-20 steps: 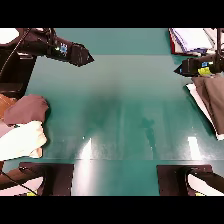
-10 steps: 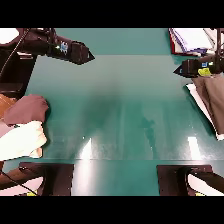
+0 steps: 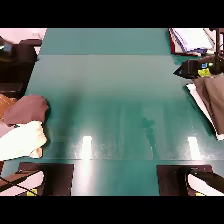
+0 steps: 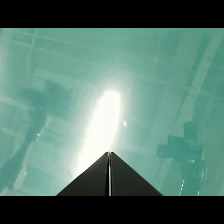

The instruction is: Fold the shirts.

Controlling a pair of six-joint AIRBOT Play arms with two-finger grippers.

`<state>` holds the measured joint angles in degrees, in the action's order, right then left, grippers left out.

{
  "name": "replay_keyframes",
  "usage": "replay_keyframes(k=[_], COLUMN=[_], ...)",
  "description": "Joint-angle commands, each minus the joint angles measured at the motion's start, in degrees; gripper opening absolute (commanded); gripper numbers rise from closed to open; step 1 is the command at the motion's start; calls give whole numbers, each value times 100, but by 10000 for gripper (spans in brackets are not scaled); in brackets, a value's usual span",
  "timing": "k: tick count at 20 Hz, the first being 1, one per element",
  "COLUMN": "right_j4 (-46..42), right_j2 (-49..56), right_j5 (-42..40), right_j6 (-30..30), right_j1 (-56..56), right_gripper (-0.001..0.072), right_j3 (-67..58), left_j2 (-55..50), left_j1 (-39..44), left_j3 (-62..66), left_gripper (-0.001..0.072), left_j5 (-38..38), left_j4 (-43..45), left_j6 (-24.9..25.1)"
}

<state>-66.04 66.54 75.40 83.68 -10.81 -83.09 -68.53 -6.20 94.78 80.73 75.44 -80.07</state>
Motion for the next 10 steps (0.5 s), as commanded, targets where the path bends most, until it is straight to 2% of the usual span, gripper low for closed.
replay_keyframes(k=[1,2,6,10], right_j4=[0,0,2,2], right_j2=[0,0,0,2], right_j5=[4,4,7,11], right_j6=[2,2,2,2], right_j1=[-4,-4,-7,-7], right_gripper=[18,18,18,18], right_j3=[-4,-4,-4,-4], left_j2=[57,57,20,0], left_j1=[-844,-935,-1014,-1014], left_j3=[-535,-868,-2498,-3899], left_gripper=[458,660,666,665], left_j5=[378,234,-802,-2155], left_j4=[817,824,1058,1578], left_j6=[-264,-269,-267,-579])
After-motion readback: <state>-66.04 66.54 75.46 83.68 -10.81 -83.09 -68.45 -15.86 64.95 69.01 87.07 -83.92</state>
